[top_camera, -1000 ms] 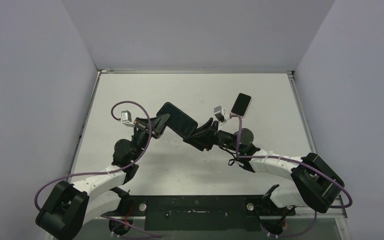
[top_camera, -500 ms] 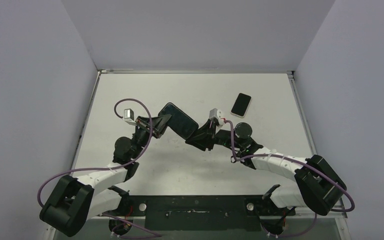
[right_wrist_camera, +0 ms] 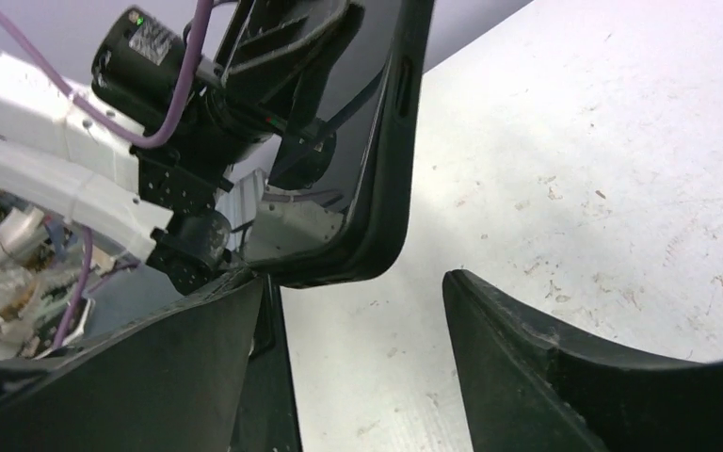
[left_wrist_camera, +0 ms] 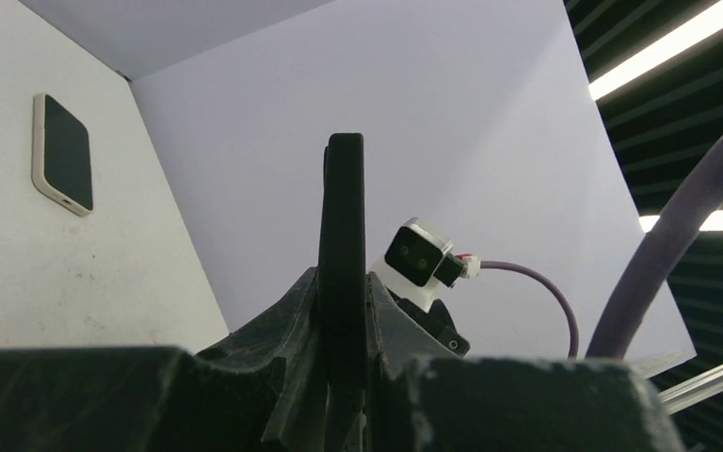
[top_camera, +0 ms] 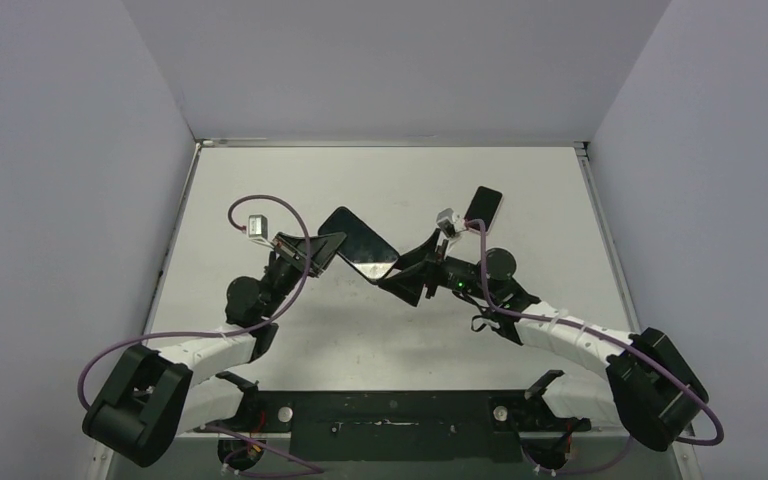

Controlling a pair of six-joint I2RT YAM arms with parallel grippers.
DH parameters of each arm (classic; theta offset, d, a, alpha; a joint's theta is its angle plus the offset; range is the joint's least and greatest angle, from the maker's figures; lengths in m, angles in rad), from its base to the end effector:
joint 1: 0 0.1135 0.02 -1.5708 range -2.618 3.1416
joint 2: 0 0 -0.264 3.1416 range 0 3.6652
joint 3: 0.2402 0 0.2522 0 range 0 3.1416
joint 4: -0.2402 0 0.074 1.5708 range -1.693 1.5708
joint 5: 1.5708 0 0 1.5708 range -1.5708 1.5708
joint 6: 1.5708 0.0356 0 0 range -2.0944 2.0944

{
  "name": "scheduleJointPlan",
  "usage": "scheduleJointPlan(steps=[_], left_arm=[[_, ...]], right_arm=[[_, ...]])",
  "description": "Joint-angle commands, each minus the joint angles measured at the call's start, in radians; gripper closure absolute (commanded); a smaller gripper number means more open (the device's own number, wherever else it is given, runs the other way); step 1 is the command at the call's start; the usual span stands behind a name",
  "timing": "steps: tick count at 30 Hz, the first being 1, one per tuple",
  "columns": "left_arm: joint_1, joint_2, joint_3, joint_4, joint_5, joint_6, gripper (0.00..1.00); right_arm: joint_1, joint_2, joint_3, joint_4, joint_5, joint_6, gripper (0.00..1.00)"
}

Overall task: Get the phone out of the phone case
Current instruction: Remove the phone case from the phone.

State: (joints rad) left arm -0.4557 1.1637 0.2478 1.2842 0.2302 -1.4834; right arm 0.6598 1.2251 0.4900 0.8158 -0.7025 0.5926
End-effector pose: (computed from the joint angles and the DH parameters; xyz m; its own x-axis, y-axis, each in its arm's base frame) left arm 0.1883 -0.1013 0.2373 -0.5891 -0.7914 -0.1633 0.3761 -0.0897 -0.9222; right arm 0.1861 0.1735 0.2503 -0.4927 0.1573 -0.8559 -0.8457 0.1452 0.5135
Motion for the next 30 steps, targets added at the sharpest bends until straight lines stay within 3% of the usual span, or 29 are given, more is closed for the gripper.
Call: scheduleJointPlan(steps=[1,8,30], left_arm=[[-0.004,-0.072,-0.004,0.067,-0.024,0.115,1.00],[-0.004,-0.108,0.025,-0.022,-0.087,0.196,1.00],[-0.005,-0.082,0.041,0.016,-0.052,0.172,1.00]], right_arm=[[-0.016,-0.115,-0.002,0.000,0.092,0.089,0.26],[0.004,-0.255,-0.014,-0.128,0.192,0.169,0.18],[0.011,-0.164,0.030,-0.048,0.121,0.286,0.27]])
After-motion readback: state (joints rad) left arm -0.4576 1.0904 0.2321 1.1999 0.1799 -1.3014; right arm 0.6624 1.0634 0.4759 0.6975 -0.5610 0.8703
